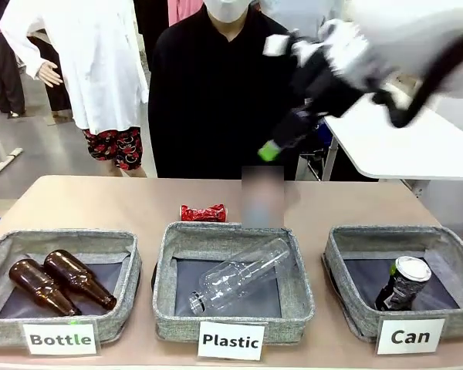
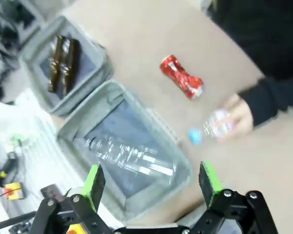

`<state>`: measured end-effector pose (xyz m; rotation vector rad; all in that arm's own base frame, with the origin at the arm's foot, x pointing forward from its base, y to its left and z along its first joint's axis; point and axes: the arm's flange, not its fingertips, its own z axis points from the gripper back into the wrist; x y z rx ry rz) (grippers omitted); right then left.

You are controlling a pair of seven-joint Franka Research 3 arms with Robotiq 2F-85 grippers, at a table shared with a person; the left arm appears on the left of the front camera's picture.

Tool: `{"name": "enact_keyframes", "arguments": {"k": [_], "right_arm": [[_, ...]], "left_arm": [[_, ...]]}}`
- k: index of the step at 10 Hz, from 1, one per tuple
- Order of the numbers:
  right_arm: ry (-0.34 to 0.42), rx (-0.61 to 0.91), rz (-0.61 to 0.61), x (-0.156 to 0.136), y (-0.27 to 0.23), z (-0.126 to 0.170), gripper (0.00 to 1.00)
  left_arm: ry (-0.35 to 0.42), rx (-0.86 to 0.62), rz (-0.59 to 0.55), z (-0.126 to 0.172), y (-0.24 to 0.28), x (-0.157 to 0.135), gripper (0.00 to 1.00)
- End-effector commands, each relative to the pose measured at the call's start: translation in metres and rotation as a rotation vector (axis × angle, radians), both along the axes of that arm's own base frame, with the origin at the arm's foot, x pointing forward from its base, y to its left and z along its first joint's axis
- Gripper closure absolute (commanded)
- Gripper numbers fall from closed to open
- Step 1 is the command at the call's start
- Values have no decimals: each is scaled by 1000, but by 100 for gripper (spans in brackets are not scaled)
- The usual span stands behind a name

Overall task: Sort the can waste into the basket.
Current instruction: Pick up the can waste from the table and place it in the right Fabric basket.

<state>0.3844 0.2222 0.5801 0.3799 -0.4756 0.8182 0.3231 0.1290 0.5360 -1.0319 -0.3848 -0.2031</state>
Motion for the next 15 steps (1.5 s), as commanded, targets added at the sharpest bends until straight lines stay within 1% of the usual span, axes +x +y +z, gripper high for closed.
{"name": "enact_keyframes", "arguments": {"k": [1, 2, 3, 4, 5, 6, 7, 8, 9, 10, 11, 12, 13, 14, 15], "right_arm": [[-45, 52, -262, -67, -60, 8, 0], [-28, 145, -354, -82, -101, 8, 0], [7, 285, -463, -90, -155, 1, 0], [58, 439, -507, -95, -206, -16, 0], [100, 620, -508, -102, -250, -47, 0], [124, 757, -498, -108, -280, -73, 0], [163, 850, -525, -111, -305, -95, 0], [189, 918, -589, -112, -320, -119, 0], [197, 955, -593, -111, -327, -134, 0], [203, 951, -628, -104, -331, -142, 0], [194, 921, -621, -83, -367, -78, 0], [194, 921, -621, -83, -367, -78, 0], [219, 957, -643, -76, -378, -103, 0], [251, 864, -641, -64, -359, -98, 0], [236, 805, -639, -54, -343, -89, 0]], "left_arm": [[-4, -2, -11, 0, 0, 0, 8], [-4, -2, -11, 0, 0, 0, 8], [-4, -2, -11, 0, 0, 0, 8], [-4, -2, -11, 0, 0, 0, 8], [-4, -2, -11, 0, 0, 0, 8], [-4, -2, -11, 0, 0, 0, 8], [-4, -2, -11, 0, 0, 0, 8], [-4, -2, -11, 0, 0, 0, 8], [-4, -2, -11, 0, 0, 0, 8], [-4, -2, -11, 0, 0, 0, 8], [-4, -2, -11, 0, 0, 0, 8], [-4, -2, -11, 0, 0, 0, 8], [-4, -2, -11, 0, 0, 0, 8], [-4, -2, -11, 0, 0, 0, 8], [-4, -2, -11, 0, 0, 0, 8]]}}
